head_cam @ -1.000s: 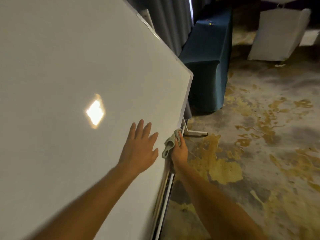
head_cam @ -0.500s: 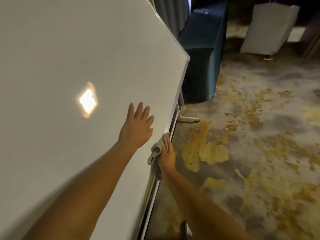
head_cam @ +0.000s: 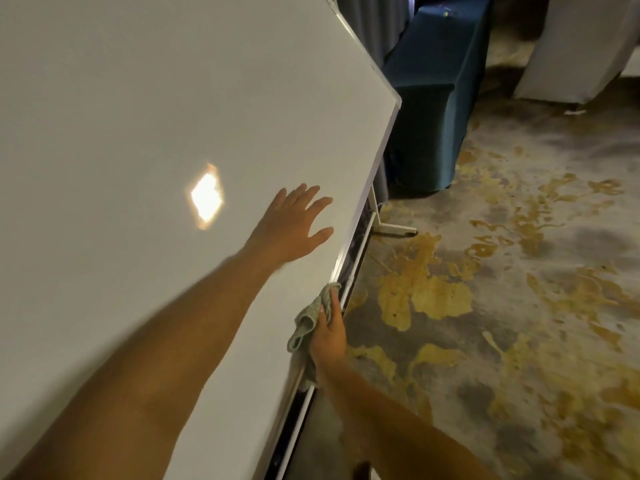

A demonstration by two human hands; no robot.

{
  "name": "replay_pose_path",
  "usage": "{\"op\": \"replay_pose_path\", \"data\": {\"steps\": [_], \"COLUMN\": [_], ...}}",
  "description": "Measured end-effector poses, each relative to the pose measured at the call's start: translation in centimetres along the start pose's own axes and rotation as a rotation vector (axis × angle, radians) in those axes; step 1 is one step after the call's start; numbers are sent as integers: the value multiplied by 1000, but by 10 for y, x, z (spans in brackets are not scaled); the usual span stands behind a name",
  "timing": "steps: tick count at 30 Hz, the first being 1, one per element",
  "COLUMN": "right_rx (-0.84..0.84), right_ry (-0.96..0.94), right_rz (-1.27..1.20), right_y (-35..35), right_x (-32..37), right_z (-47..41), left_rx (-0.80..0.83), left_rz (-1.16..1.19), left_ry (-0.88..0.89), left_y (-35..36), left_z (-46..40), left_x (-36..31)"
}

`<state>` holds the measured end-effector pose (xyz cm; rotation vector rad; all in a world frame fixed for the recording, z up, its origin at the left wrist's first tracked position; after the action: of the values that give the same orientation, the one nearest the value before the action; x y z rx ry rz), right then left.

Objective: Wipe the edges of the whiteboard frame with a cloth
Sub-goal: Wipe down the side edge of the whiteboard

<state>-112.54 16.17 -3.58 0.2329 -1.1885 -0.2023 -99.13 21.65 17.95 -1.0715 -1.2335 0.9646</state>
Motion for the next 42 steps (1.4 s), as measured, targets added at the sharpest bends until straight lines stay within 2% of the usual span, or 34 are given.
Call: {"op": "replay_pose_path", "data": {"steps": [6,8,11,15,20,26,29,34,36,39,42], "right_rx": [-20,-38,-32,14,102,201,148,-56,-43,3,-6], "right_ry": [36,51,19,48,65,273,338,381,368,299,86], "right_rz": [-14,28,29,0,-94,-375,-526,-749,-733,-555,-361], "right_y": [0,2,17,36,48,35,36,27,30,37,40], "right_x": [-1,-6,-11,-39,-62,-120,-137,-161,-161,-151,-130], "right_z": [11,15,25,56,106,190,230,270,280,294,297], "left_rx": [-20,19,-65,-28,-68,-49,-49,-63,-70,-65,-76], "left_rz": [-322,-391,-537,-628,-627,-491,-469,-459,-451,-488,-483], "left_ry": [13,71,21,7,9,13,21,26,11,-8,-30], "left_y": [12,23,13,29,22,17,19,23,21,24,24], "left_z": [126,161,196,244,254,265,280,304,306,311,316], "left_x": [-1,10,44,71,77,76,74,71,73,74,68]}}
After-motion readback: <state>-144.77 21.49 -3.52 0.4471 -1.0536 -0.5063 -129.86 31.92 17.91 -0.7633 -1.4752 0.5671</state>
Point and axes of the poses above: each hand's wrist, its own z-axis away from the middle knuckle, its own y-axis out of the palm, x = y × z, the point moved 10 cm from there along -z, towards the middle knuckle, and after that the axes turned 6 degrees about -y, right-handed, at the moved point
